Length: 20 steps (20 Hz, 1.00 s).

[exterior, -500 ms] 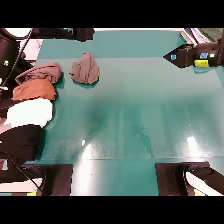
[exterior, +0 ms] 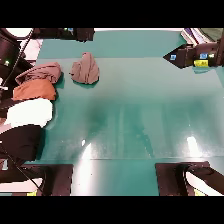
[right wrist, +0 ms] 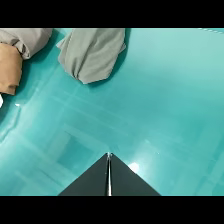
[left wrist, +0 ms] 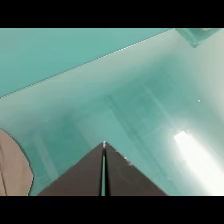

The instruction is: Fold the shirts.

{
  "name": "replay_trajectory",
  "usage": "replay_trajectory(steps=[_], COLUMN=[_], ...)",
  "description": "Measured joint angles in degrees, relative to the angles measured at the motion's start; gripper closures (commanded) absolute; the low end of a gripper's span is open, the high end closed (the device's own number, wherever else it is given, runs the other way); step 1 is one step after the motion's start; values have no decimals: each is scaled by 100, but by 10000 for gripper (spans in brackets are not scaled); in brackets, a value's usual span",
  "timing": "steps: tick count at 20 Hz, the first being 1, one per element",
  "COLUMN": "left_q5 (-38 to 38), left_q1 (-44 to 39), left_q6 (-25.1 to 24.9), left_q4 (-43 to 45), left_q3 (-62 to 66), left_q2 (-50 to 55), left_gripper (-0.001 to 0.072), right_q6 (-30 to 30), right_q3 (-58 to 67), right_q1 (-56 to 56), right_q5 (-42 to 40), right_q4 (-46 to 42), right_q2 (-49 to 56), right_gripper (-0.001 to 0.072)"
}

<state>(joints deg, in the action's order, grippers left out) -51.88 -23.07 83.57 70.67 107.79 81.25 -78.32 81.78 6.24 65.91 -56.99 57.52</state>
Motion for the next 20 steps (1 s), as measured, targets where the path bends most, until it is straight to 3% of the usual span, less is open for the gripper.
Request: replay_trajectory(steps=[1, 2, 3, 4, 10, 18, 19, 20], left_q5=[4, 52, 149, 221, 28, 144, 188, 223], left_q1=[0, 0, 2, 17, 466, 848, 861, 870], left_q6=[0, -2, -2, 52, 986, 1233, 1235, 1237], left_q4=[-2, 17, 111, 267, 1370, 1615, 1628, 1633], left_q3=[0, 0, 0, 0, 0, -2, -2, 9], left_q2=[2, 11, 39, 83, 1071, 2712, 2813, 2872], left_gripper=[667, 364, 115, 86, 85, 89, 246, 580], right_q6=[0, 0, 0, 0, 0, -2, -2, -2], right_q3=[0, 0, 0, 0, 0, 0, 0, 0], right_q1=[0, 0, 0, 0, 0, 0, 0, 0], right_q5=[0, 0, 0, 0, 0, 2, 2, 4], right_q4=[-2, -2, 0, 0, 15, 46, 48, 48], right_q2=[0, 0, 0, 0, 0, 0, 0, 0], right_gripper=[695, 695, 695, 695, 695, 695, 695, 695])
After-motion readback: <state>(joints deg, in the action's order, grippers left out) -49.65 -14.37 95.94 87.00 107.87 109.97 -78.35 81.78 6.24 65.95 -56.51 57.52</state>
